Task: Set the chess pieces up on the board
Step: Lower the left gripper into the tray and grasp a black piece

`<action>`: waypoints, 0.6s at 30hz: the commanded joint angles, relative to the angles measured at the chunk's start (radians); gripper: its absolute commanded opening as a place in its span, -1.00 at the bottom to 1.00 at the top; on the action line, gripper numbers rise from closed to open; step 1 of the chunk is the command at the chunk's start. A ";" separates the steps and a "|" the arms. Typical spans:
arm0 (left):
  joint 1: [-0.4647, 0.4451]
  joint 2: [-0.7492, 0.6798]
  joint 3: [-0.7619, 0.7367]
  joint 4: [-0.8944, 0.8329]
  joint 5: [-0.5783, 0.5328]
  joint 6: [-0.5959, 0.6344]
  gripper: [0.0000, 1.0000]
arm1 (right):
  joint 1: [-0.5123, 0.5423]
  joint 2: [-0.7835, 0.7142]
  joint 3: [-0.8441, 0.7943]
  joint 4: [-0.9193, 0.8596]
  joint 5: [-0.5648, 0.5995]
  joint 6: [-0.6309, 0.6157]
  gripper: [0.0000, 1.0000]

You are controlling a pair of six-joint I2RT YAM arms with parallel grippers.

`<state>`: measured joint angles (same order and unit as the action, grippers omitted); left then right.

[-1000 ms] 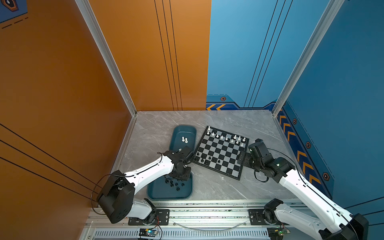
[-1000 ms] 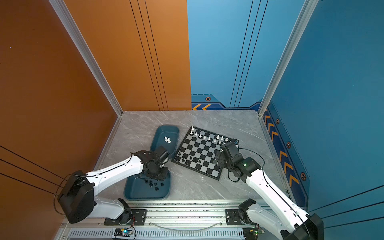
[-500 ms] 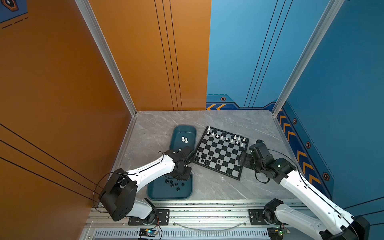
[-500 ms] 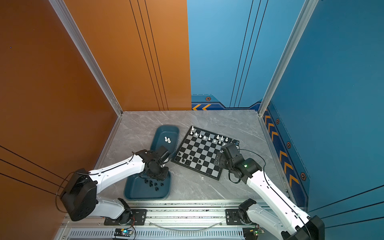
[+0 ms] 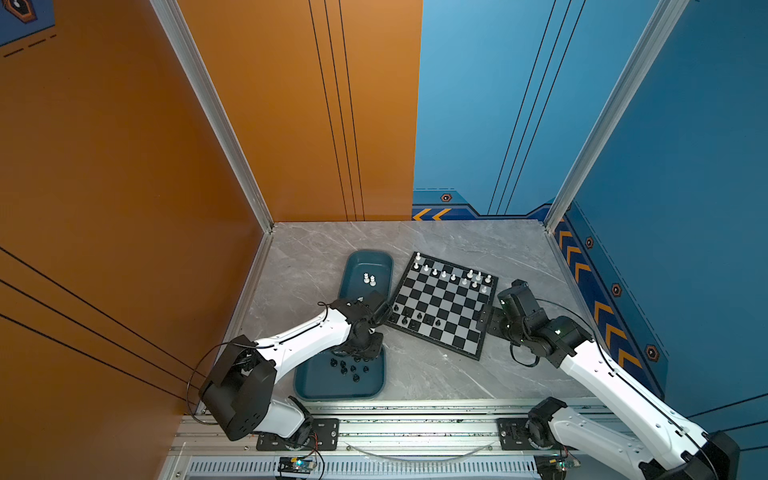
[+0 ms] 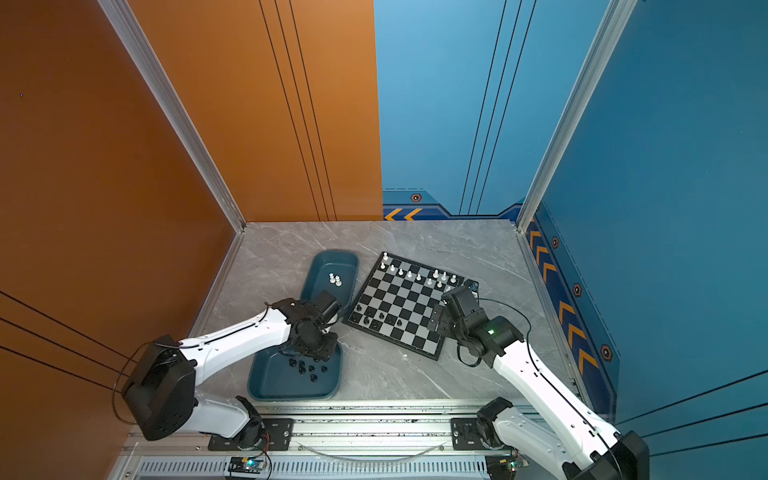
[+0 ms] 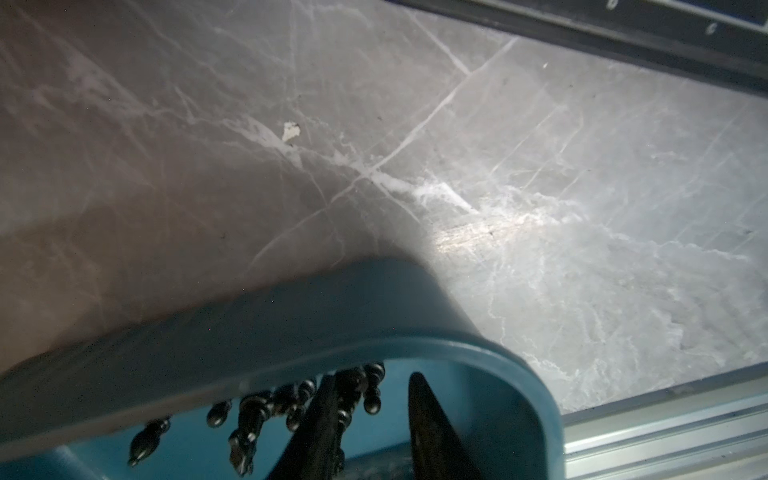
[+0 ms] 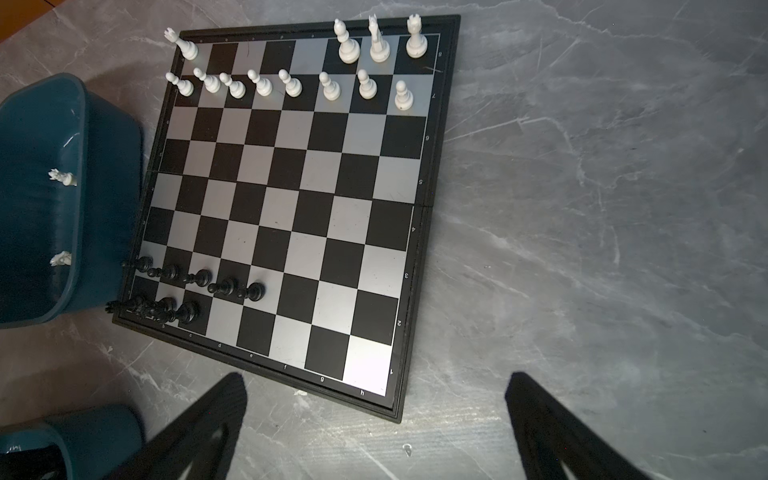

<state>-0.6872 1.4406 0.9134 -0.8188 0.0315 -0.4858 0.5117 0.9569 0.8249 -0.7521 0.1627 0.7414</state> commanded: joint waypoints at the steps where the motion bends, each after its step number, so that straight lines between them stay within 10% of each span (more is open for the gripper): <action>1: 0.009 0.024 0.005 0.009 0.004 0.017 -0.39 | 0.007 -0.014 -0.013 -0.039 0.034 0.021 1.00; 18: 0.013 0.044 0.001 0.028 0.012 0.029 -0.45 | 0.007 -0.027 -0.012 -0.048 0.041 0.024 1.00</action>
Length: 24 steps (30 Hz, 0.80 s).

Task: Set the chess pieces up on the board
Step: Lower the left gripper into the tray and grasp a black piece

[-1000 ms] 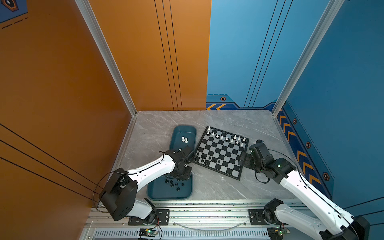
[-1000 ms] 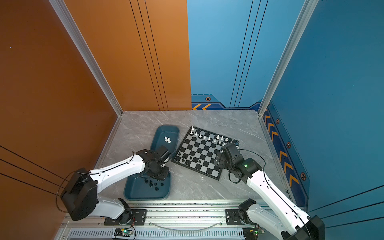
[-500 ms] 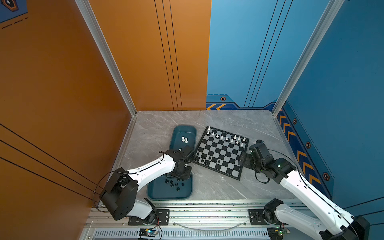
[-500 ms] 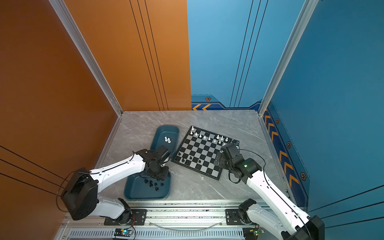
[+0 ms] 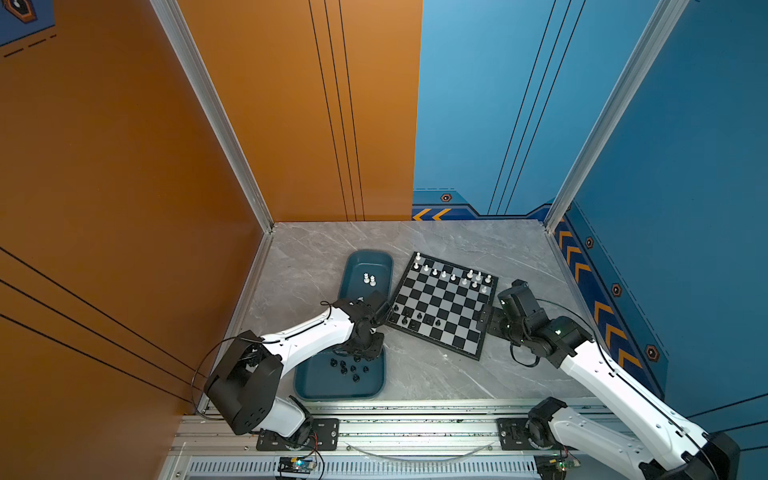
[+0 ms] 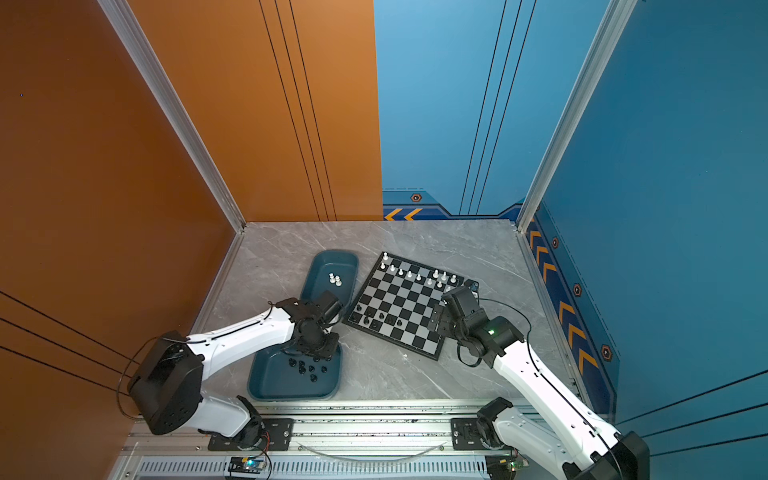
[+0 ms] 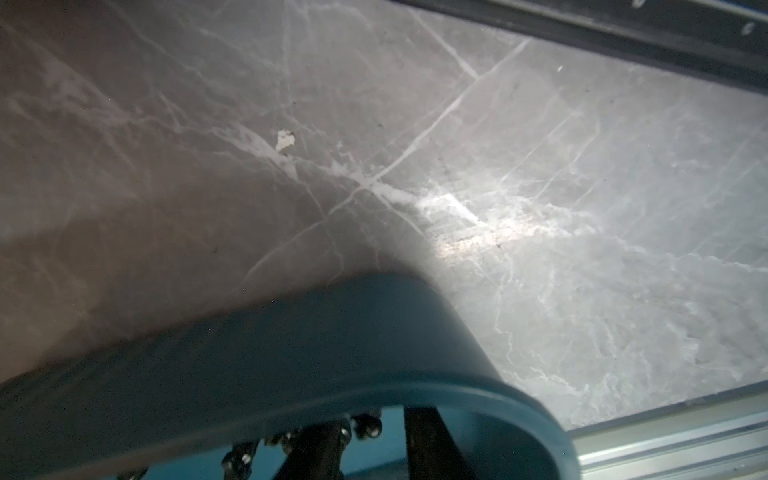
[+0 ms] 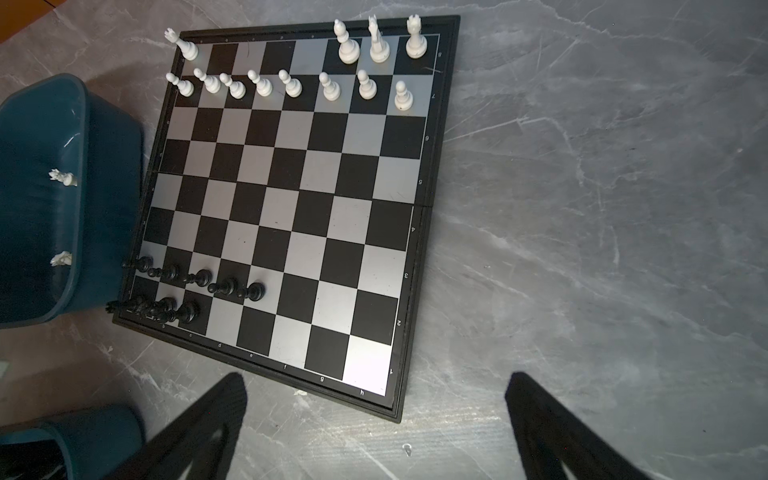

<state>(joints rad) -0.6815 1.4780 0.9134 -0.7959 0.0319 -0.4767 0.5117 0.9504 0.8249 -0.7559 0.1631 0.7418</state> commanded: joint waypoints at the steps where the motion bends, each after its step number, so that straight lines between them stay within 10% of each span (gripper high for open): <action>1: 0.008 0.008 0.001 0.005 0.011 0.019 -0.45 | 0.007 -0.021 -0.012 -0.045 0.041 0.022 1.00; 24: 0.027 -0.055 0.083 -0.077 0.021 0.047 -0.89 | 0.008 0.002 0.018 -0.033 0.038 0.016 1.00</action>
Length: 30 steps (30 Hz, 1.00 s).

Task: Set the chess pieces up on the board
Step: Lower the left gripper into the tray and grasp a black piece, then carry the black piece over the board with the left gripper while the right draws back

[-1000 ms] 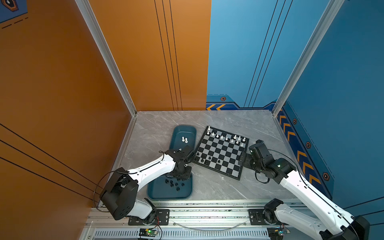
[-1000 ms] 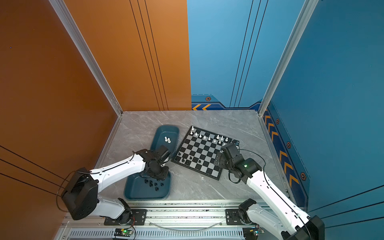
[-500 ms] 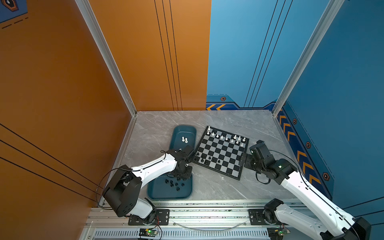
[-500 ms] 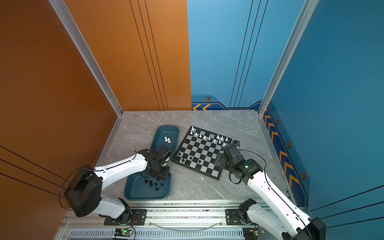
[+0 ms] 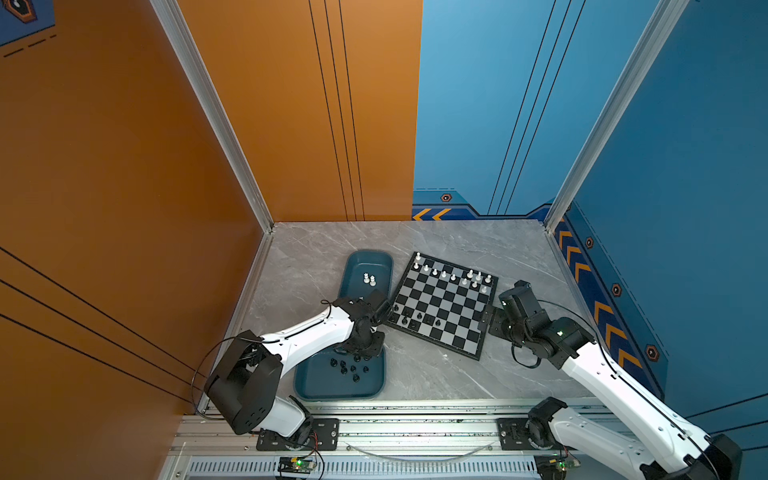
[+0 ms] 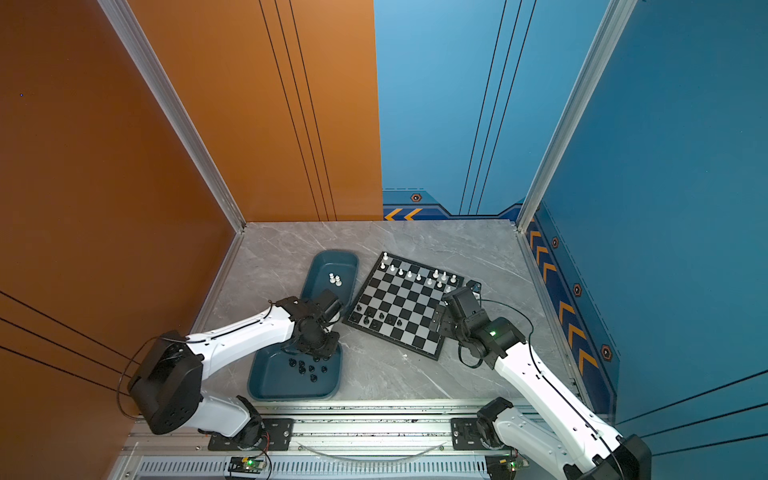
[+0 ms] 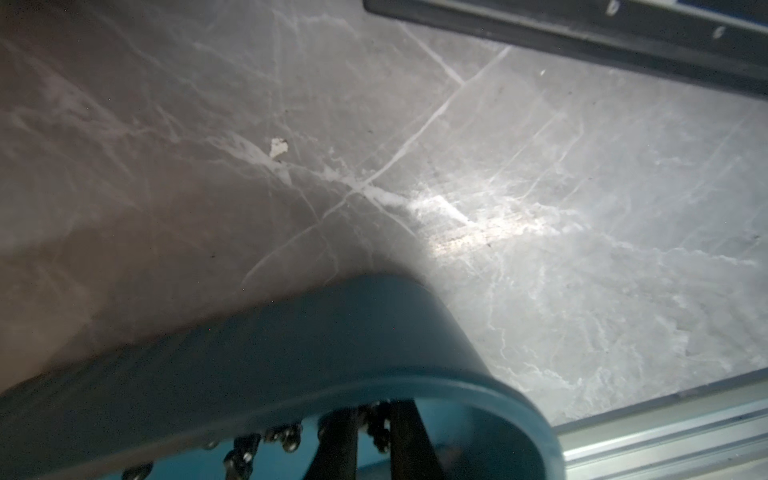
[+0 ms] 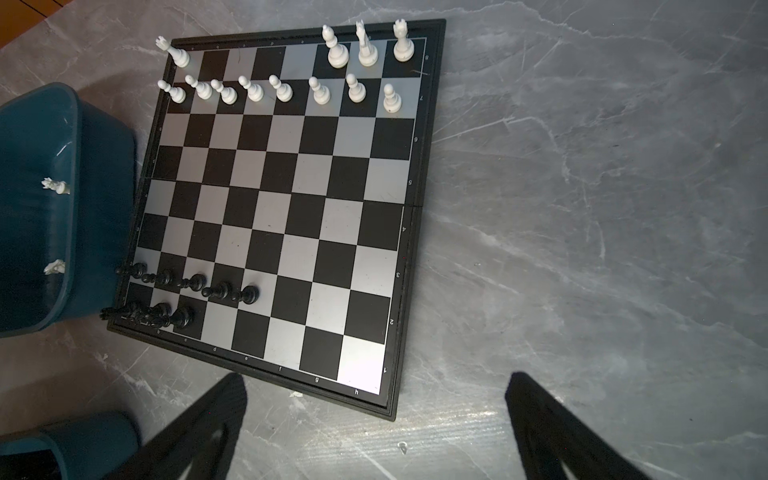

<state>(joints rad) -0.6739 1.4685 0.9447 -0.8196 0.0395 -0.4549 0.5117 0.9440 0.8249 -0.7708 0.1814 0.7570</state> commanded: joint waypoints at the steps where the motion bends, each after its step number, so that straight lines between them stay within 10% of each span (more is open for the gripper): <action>1: 0.024 -0.052 0.064 -0.061 0.016 0.028 -0.89 | 0.008 0.011 0.019 -0.017 0.020 -0.001 1.00; 19: 0.050 -0.042 0.351 -0.159 0.104 0.039 -0.91 | 0.019 -0.037 0.072 -0.073 0.055 -0.018 1.00; 30: -0.109 0.118 0.468 -0.113 0.091 0.001 -0.92 | 0.008 -0.202 0.038 -0.190 0.073 -0.001 0.99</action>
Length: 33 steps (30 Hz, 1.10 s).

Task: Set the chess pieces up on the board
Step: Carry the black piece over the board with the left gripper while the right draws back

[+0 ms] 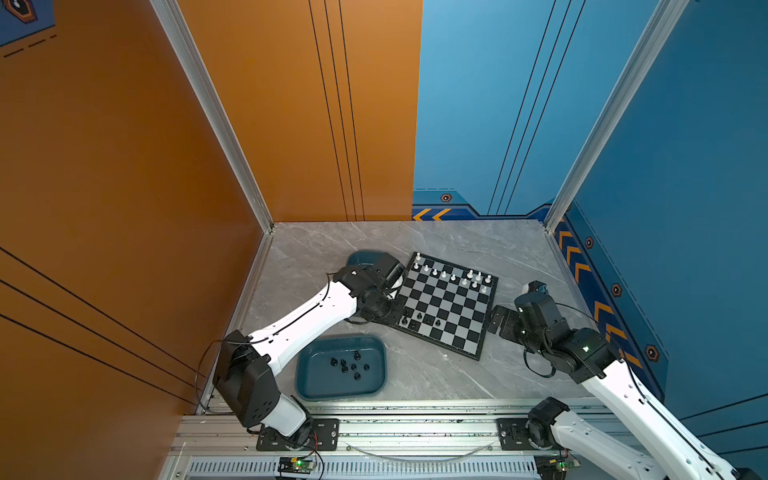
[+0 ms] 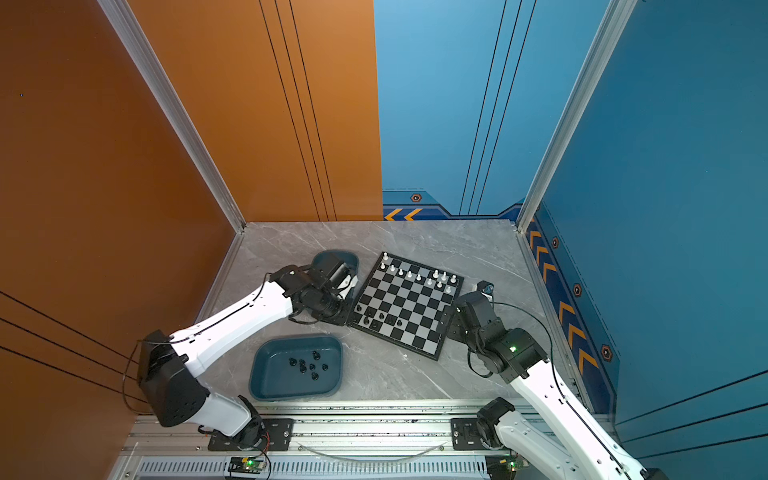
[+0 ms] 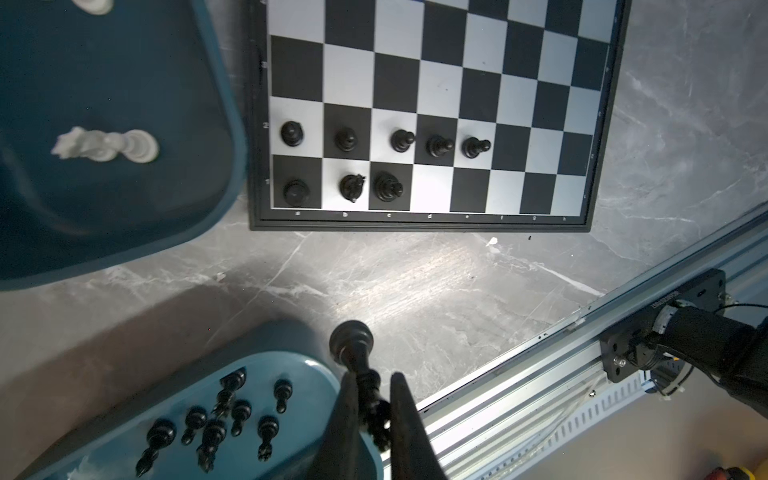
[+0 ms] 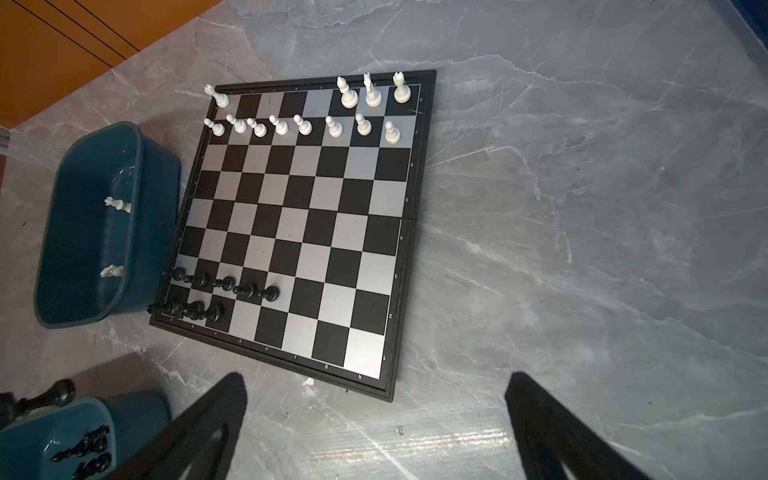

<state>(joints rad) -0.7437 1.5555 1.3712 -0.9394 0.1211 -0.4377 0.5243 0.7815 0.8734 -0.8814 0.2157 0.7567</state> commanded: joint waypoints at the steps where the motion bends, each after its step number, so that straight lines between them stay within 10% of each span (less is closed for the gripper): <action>1: -0.057 0.046 0.051 0.028 0.012 -0.023 -0.92 | -0.007 -0.057 -0.016 -0.090 0.039 0.001 1.00; 33: -0.187 0.450 0.230 0.209 -0.016 0.016 -0.93 | -0.043 -0.270 -0.033 -0.257 0.056 0.024 1.00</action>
<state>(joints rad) -0.9241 1.9854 1.5848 -0.7216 0.1219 -0.4404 0.4877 0.5186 0.8364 -1.1088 0.2413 0.7643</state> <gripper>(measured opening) 0.135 0.999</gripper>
